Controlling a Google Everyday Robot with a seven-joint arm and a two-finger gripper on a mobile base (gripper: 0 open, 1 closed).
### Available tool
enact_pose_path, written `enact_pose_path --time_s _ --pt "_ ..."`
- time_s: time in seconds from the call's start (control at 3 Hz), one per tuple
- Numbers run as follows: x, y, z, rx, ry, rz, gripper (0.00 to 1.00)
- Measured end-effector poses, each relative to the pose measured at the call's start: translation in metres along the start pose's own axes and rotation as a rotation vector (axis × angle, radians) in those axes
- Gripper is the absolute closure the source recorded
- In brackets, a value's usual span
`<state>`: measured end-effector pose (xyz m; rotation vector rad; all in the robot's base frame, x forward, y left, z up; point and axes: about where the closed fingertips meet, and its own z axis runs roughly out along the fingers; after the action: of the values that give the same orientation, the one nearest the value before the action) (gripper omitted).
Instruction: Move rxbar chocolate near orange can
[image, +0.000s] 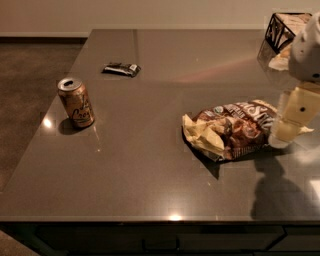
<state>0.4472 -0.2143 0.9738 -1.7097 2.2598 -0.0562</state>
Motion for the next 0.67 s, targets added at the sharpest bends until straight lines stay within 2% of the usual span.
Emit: enact_pose_path --time_s 0.33,0.67 --pt "-0.015 -0.025 0.018 -0.04 -0.063 0.081 0.0" --pt "-0.04 -0.06 0.042 -0.035 -0.109 0.153 0.0"
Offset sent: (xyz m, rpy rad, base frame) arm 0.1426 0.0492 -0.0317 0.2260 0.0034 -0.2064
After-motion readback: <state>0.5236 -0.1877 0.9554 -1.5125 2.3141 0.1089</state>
